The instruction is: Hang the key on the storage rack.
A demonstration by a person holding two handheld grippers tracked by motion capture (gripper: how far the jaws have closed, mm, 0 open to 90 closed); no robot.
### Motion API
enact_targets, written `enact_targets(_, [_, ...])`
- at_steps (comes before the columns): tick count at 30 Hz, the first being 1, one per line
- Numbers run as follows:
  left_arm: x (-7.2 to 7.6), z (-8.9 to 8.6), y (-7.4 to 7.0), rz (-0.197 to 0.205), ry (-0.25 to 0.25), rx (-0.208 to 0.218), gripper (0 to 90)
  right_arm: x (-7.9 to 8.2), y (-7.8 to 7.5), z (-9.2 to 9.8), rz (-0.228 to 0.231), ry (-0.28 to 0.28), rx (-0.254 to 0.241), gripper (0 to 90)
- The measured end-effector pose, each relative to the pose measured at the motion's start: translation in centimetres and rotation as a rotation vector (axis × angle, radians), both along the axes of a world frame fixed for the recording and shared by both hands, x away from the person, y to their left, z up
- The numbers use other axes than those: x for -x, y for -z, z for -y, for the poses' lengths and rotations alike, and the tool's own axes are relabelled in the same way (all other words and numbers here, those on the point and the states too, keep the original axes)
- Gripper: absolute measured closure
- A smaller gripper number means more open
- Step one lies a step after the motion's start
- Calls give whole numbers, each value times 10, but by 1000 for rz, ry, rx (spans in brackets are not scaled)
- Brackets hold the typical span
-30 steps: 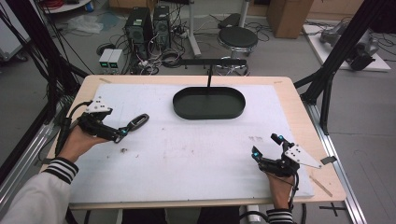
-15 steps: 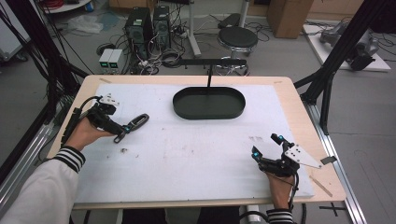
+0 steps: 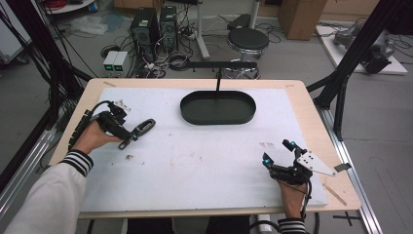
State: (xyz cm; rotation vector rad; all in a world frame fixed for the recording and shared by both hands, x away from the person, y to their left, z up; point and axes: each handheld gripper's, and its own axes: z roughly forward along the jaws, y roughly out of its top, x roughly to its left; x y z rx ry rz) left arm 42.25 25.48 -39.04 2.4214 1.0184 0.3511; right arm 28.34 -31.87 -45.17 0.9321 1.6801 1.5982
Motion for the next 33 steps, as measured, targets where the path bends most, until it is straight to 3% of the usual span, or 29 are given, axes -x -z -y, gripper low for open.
enact_targets(2, [-1, 1, 1, -12, -8, -19, 171, 0, 0, 0, -2, -1, -1, 66])
enact_targets(3, [-3, 3, 2, -24, -10, -50, 179, 0, 0, 0, -1, 0, 0, 66])
enact_targets(7, [-5, 7, 1, -38, -23, -69, 230, 0, 0, 0, 0, 0, 1, 66])
enact_targets(11, [-7, 14, 0, -79, -23, -125, 275, 0, 0, 0, -1, -2, 0, 66])
enact_targets(18, [-11, 14, 5, -104, -38, -159, 342, 0, 0, 0, 2, -3, -1, 66])
enact_targets(23, [-12, 14, 6, -122, -37, -154, 428, 0, 0, 0, 6, -1, 0, 66])
enact_targets(33, [-14, 20, 13, -133, -33, -185, 464, 0, 0, 0, 4, -2, -1, 66])
